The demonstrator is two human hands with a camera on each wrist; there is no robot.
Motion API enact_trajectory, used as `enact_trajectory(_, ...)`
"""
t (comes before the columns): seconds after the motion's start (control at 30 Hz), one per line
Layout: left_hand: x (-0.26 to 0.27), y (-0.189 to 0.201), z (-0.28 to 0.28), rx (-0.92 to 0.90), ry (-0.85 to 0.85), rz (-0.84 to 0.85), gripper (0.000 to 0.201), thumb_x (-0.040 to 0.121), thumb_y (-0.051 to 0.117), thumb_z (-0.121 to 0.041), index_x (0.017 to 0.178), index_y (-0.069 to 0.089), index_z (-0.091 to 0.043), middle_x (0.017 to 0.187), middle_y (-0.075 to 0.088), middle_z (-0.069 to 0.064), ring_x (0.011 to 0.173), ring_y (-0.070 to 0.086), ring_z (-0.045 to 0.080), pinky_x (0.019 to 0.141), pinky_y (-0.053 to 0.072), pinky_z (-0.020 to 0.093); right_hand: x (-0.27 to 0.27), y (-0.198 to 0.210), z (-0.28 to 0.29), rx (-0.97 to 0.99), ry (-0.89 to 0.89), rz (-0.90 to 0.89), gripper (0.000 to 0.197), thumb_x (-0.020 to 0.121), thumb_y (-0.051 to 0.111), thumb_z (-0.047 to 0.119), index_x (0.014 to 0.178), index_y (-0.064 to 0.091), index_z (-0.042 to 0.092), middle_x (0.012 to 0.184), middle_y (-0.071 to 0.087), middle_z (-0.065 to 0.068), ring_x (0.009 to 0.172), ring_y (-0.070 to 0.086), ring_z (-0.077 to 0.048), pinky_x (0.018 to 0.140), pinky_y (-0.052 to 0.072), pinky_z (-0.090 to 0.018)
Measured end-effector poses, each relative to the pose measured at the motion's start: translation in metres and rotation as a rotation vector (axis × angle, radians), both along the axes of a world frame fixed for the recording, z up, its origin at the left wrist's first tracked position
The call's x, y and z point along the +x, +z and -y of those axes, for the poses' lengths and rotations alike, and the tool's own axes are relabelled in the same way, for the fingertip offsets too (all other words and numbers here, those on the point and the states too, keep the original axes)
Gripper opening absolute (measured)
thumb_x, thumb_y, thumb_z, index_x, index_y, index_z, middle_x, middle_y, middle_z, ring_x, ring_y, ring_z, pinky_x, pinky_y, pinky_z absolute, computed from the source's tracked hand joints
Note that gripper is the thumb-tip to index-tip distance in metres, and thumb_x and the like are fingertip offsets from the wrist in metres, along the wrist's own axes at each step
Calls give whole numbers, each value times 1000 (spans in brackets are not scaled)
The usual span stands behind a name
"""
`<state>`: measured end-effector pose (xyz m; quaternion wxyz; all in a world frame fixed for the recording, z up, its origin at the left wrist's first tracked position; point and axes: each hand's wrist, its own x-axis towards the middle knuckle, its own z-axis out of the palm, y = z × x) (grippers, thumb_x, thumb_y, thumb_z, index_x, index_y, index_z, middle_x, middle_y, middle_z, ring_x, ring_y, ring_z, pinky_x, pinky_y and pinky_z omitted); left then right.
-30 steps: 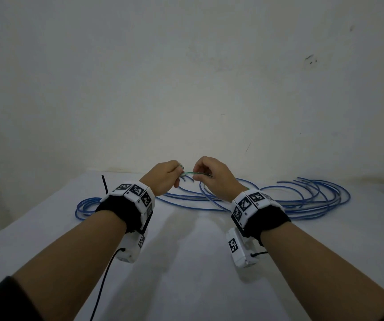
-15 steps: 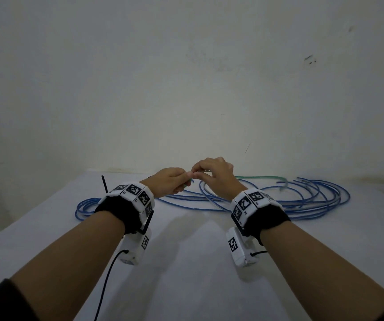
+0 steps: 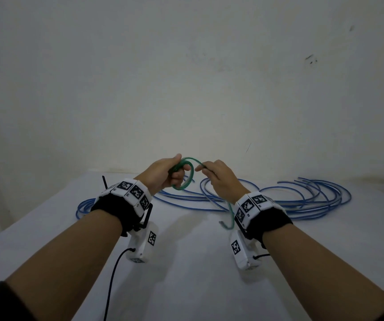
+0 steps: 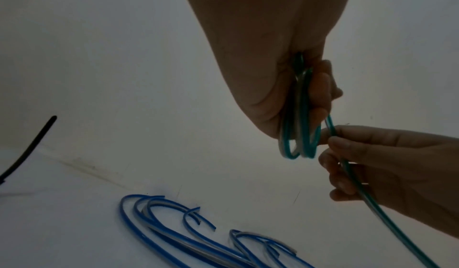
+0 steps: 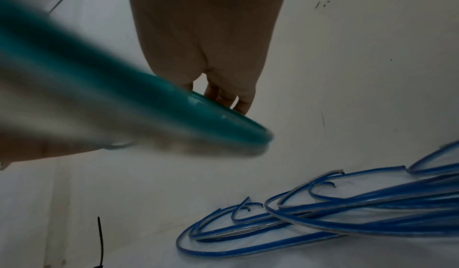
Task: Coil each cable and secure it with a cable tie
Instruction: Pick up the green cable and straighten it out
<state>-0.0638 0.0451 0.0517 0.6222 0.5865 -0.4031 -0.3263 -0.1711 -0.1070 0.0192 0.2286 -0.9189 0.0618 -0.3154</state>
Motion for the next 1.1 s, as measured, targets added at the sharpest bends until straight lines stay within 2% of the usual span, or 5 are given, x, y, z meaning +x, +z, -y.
enact_trajectory(0.2, -4, -1, 2, -75, -17, -125, 35, 103, 27, -23, 80, 48, -8, 49, 42, -5, 43, 39, 9, 57, 35, 24, 3, -1, 0, 34, -42, -91, 35, 96, 42, 2, 128, 53, 8, 91, 51, -12, 85, 43, -17, 73, 30, -22)
enact_trajectory(0.43, 7, 4, 1, -347, 94, -337, 34, 103, 25, -23, 80, 47, -12, 47, 38, -9, 40, 35, 6, 52, 41, 20, -9, -11, 7, 278, -174, -137, 16, 89, 53, 3, 99, 44, 11, 82, 54, -6, 76, 53, -24, 73, 48, -37)
enact_trajectory(0.77, 19, 7, 4, -539, 190, -512, 33, 103, 26, -18, 77, 46, -12, 54, 50, -4, 46, 47, 11, 64, 37, 25, -12, -7, -8, 598, 118, -213, 30, 93, 32, -12, 95, 60, -2, 76, 57, -12, 51, 64, -12, 56, 56, -24)
enact_trajectory(0.93, 12, 5, 7, -537, 217, -429, 29, 103, 28, -16, 80, 45, -10, 62, 60, 2, 55, 60, 14, 66, 51, 25, -10, -5, -20, 665, 231, -249, 19, 89, 48, -12, 103, 57, -5, 78, 62, -14, 63, 67, -14, 71, 57, -27)
enact_trajectory(1.1, 6, -4, 14, -406, 255, -89, 26, 104, 22, -16, 89, 43, -11, 78, 70, 7, 70, 69, 12, 78, 51, 27, -8, 3, -30, 614, 238, -177, 10, 91, 58, 8, 90, 67, 3, 68, 58, -6, 50, 60, -10, 58, 54, -20)
